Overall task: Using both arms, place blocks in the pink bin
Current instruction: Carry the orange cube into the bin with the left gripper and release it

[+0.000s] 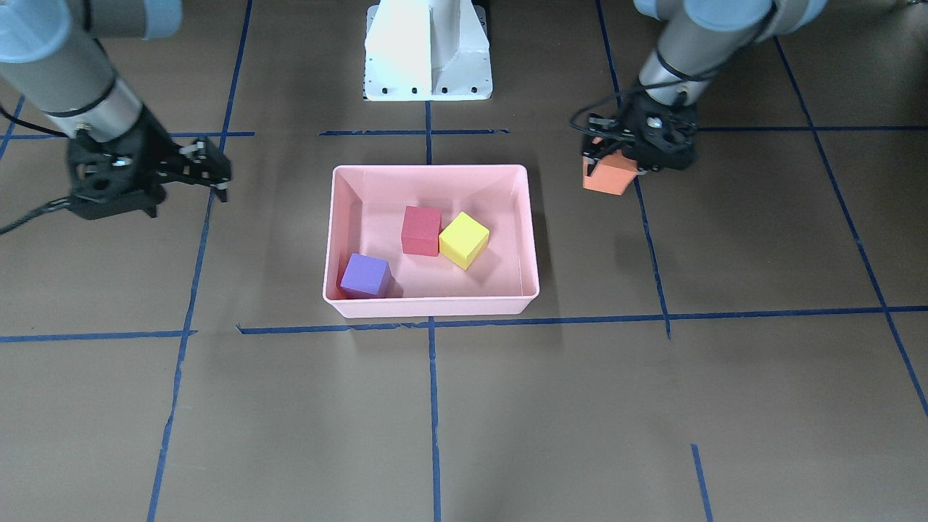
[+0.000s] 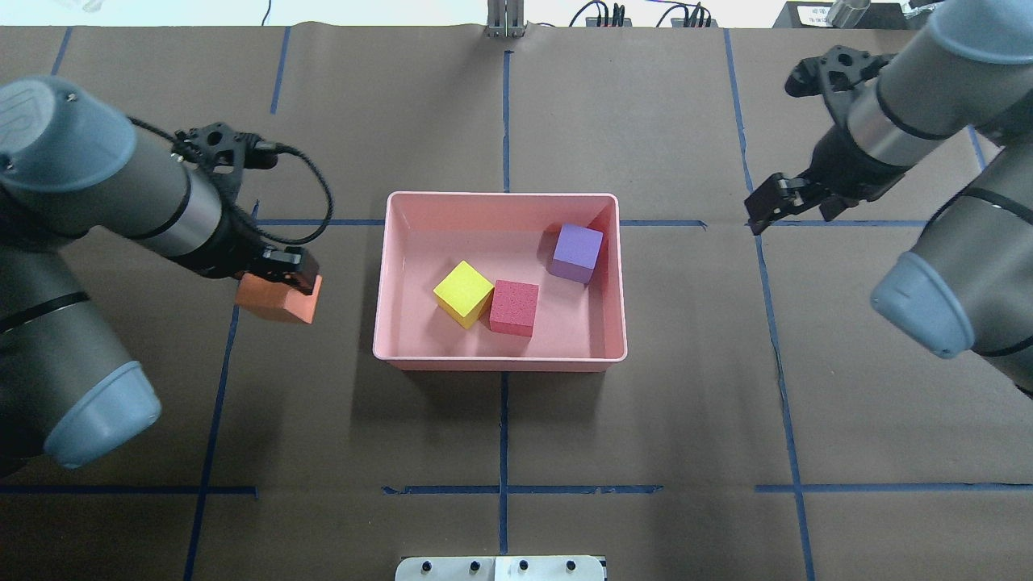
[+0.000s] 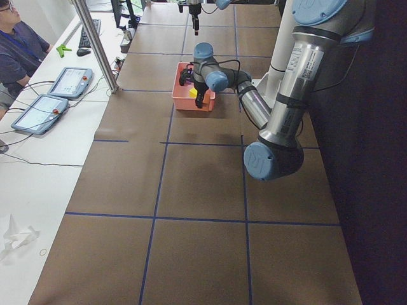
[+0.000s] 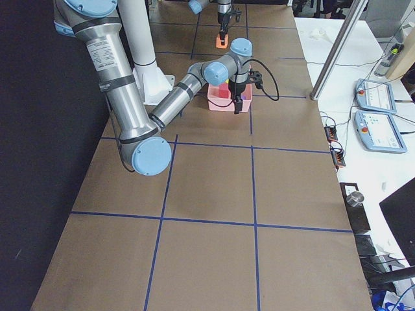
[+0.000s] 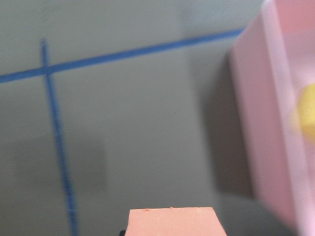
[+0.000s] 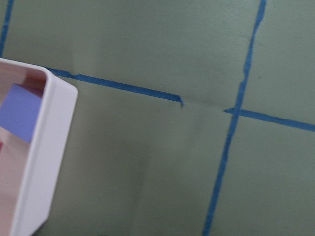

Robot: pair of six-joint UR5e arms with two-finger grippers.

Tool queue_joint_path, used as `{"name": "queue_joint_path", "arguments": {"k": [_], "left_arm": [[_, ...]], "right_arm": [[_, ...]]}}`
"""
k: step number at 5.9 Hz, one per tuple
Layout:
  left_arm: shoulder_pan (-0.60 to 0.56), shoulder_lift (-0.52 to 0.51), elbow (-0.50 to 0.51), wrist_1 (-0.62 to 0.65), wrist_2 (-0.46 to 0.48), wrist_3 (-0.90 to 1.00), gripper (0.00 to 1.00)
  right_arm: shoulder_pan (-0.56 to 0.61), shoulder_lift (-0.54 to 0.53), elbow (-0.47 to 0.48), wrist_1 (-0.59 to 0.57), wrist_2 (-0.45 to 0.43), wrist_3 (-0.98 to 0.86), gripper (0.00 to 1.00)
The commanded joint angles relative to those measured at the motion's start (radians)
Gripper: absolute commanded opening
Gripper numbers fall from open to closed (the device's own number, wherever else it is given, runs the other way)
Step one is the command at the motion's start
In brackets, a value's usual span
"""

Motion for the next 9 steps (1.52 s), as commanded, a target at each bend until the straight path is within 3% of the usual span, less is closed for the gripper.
{"name": "queue_joint_path", "arguments": {"k": [1,2,3,4,5,7,9], "left_arm": [[0.058,-0.206,0.080,0.111,0.010,-0.150,0.44],[0.098,-0.245,0.131,0.099,0.070,-0.180,0.46],[0.120,-0.275,0.183,0.074,0.101,-0.213,0.85],[0.120,-0.270,0.178,0.073,0.103,-0.206,1.00],[0.105,-0.261,0.158,0.086,0.099,-0.160,1.00],[0.024,-0.129,0.069,0.088,0.073,0.058,1.00],[-0.187,0.015,0.062,0.088,-0.080,0.445,1.00]], "right_arm": [[0.119,-0.132,0.019,0.004,0.061,-0.238,1.00],[0.162,-0.192,0.038,0.006,0.073,-0.319,1.00],[0.186,-0.226,0.041,0.006,0.073,-0.369,1.00],[0.204,-0.246,0.041,0.006,0.075,-0.398,1.00],[0.230,-0.272,0.039,0.004,0.075,-0.448,1.00],[0.305,-0.350,0.038,0.004,0.076,-0.580,1.00],[0.437,-0.485,0.032,0.004,0.092,-0.758,1.00]]}}
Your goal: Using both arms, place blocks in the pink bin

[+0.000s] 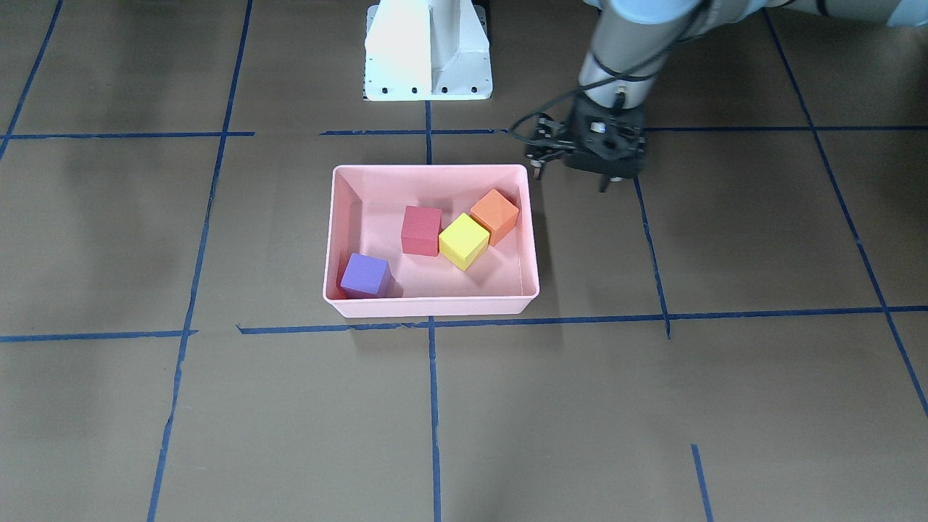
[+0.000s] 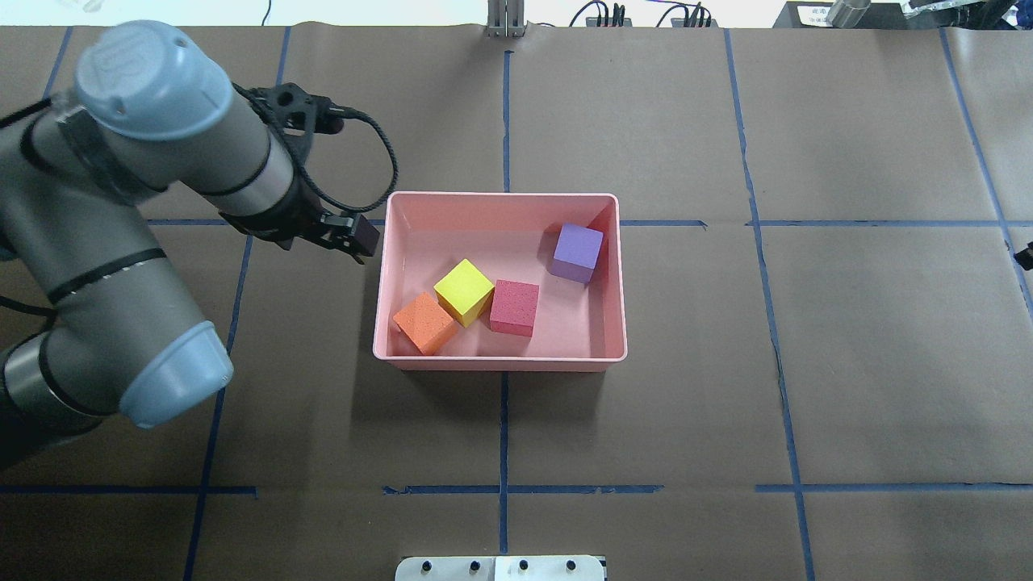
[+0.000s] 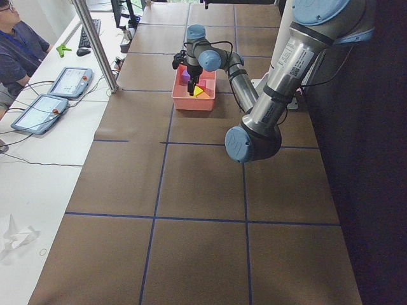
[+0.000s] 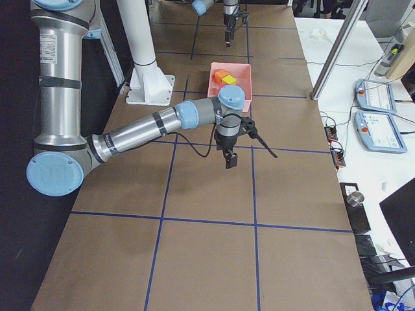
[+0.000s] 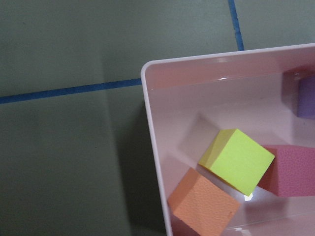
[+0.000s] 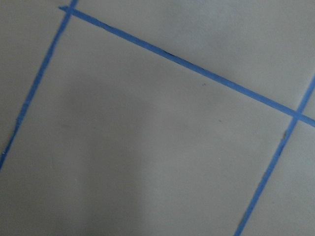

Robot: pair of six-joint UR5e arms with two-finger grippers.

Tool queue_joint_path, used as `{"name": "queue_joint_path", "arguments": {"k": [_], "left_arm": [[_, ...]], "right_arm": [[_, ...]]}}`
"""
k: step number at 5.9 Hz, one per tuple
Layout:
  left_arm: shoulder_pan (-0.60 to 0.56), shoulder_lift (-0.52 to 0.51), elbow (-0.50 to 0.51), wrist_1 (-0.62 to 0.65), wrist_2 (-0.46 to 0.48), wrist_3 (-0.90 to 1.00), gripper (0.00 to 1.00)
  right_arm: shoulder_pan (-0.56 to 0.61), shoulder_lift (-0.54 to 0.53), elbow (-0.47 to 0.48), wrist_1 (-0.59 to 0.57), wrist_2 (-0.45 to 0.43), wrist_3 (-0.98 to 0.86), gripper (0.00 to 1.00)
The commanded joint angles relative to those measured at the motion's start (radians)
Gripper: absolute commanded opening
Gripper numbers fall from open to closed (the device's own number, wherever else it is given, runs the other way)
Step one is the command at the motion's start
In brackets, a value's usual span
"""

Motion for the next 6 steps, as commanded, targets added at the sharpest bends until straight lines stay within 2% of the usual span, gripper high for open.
{"name": "queue_joint_path", "arguments": {"k": [1,2,3,4,5,6], "left_arm": [[-0.233,0.170,0.001,0.000,-0.125,0.373,1.00],[-0.369,0.270,0.015,-0.001,-0.178,0.584,1.00],[-0.501,0.362,0.071,-0.003,-0.224,0.793,1.00],[-0.621,0.407,0.175,-0.006,-0.280,0.930,1.00],[-0.735,0.444,0.267,-0.015,-0.305,1.010,1.00],[-0.777,0.526,0.262,-0.043,-0.304,1.028,1.00]], "right_arm": [[0.128,-0.128,-0.002,0.000,0.003,-0.107,1.00],[0.189,-0.174,-0.028,0.000,0.000,-0.117,1.00],[0.228,-0.200,-0.040,0.003,0.000,-0.121,0.99],[0.233,-0.214,-0.051,0.046,0.000,-0.114,0.99],[0.233,-0.202,-0.066,0.052,0.012,-0.092,1.00],[0.233,-0.198,-0.065,0.055,0.037,-0.032,1.00]]}}
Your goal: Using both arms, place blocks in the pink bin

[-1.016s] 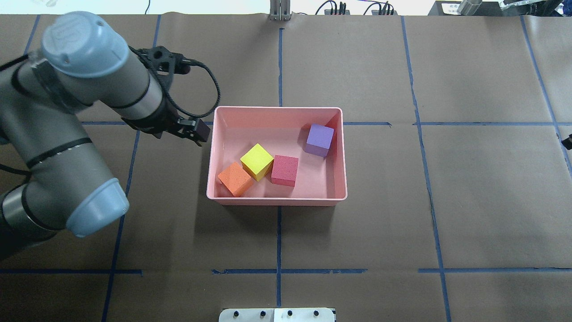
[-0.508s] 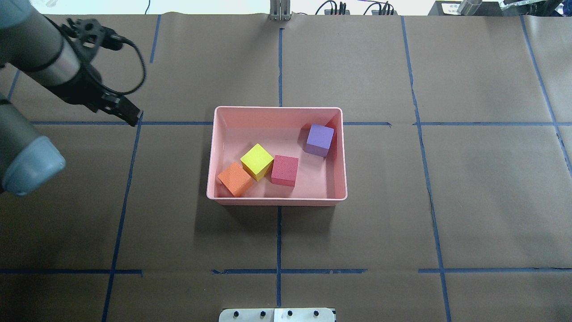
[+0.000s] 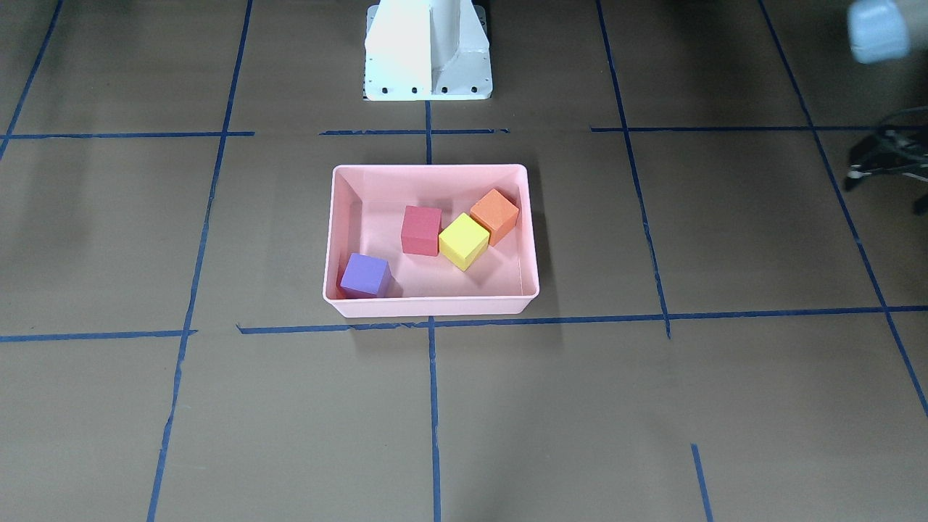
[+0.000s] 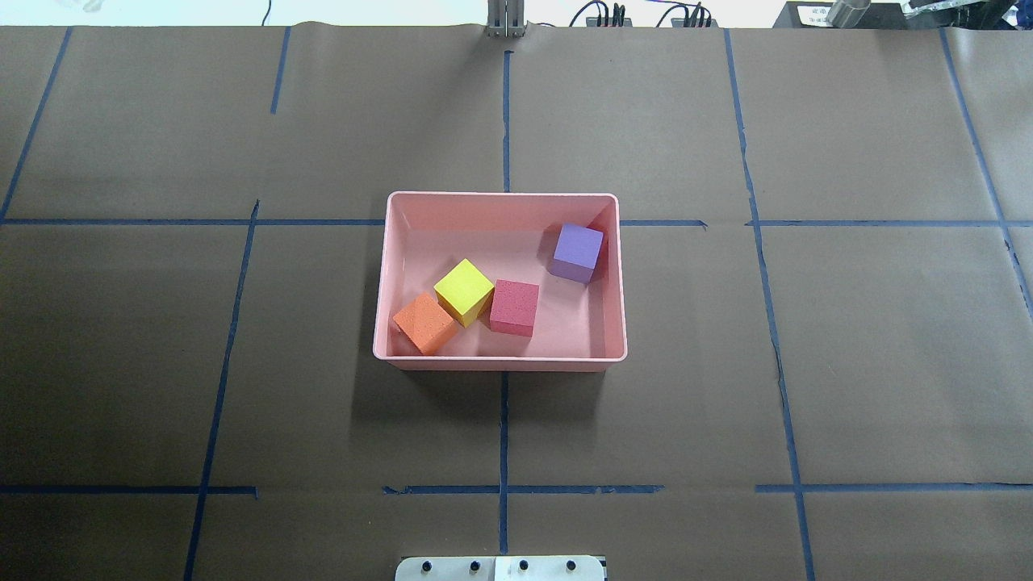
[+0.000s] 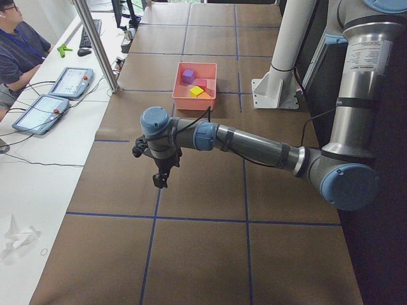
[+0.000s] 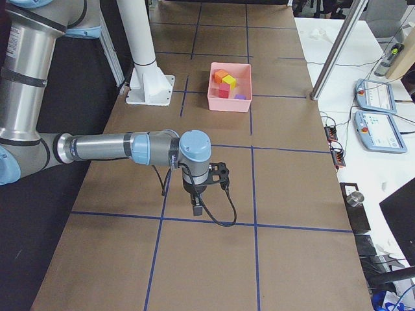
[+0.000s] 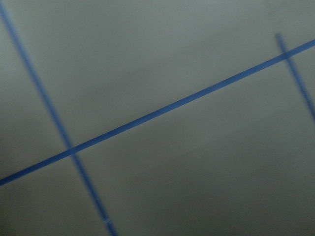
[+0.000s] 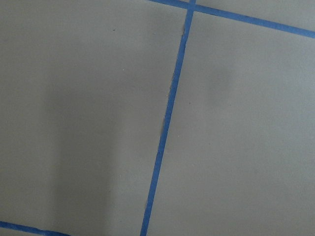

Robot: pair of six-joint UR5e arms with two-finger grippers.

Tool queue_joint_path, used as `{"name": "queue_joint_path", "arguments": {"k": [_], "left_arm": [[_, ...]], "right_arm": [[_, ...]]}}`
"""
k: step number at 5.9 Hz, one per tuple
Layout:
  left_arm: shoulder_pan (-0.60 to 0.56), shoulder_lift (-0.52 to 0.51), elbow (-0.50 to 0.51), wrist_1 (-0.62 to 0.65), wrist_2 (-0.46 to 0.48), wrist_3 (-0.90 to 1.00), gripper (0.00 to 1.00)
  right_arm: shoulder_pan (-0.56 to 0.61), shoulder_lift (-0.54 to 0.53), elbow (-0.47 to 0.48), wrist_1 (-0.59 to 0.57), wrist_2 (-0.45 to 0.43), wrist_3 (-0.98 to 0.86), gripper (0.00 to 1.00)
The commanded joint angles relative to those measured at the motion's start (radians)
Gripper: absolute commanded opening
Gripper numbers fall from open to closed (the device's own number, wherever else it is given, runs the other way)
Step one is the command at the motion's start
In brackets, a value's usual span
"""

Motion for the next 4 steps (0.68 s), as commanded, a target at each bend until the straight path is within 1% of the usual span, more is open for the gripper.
{"name": "queue_joint_path", "arguments": {"k": [1,2,3,4], "left_arm": [[-0.077,0.100,0.031,-0.028,-0.008,0.046,1.00],[-0.079,0.116,0.033,-0.026,-0.008,0.043,1.00],[-0.079,0.134,0.013,-0.023,0.023,0.041,1.00],[-0.079,0.139,0.014,-0.023,0.031,0.046,1.00]], "right_arm": [[0.001,0.006,-0.003,0.006,0.022,0.049,1.00],[0.001,0.007,-0.003,0.006,0.022,0.049,1.00],[0.001,0.007,-0.003,0.006,0.022,0.049,1.00],[0.001,0.006,-0.005,0.006,0.022,0.049,1.00]]}}
